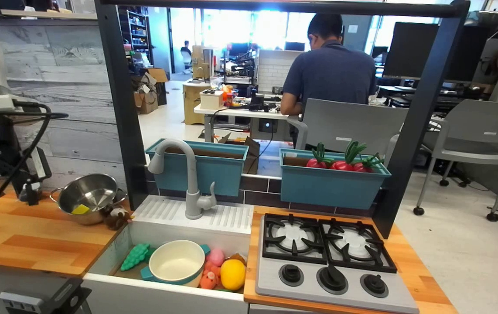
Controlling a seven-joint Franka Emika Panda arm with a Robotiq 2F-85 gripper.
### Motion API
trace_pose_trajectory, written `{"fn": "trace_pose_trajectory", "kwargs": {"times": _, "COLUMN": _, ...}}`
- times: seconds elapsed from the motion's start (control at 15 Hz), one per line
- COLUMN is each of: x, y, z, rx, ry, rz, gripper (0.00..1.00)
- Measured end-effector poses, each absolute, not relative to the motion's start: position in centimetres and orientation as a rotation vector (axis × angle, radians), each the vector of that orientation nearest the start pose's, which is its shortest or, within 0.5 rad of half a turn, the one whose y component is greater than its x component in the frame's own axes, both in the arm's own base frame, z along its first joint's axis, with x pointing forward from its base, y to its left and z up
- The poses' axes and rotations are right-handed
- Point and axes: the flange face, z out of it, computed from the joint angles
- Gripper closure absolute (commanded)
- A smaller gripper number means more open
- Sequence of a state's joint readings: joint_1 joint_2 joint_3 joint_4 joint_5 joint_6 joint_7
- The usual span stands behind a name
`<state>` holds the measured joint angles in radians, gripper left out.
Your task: Move the pot to the left and the orange plush toy to the right
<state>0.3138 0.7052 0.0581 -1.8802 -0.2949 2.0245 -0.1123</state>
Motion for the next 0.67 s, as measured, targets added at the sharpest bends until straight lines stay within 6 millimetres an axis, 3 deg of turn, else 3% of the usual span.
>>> {"fn": "trace_pose_trajectory", "kwargs": {"times": 0.27, "x": 53.3, "y": 23.2, "z": 10.1, "rx": -2.941, "ry": -1.384, "rz": 1.026, "gripper": 0.00}}
{"fn": "trace_pose_trajectory", "kwargs": {"times": 0.67, "x": 53.7, "y": 27.6, "z": 9.0, "rx": -2.790, "ry": -1.825, "rz": 1.238, "gripper": 0.00}}
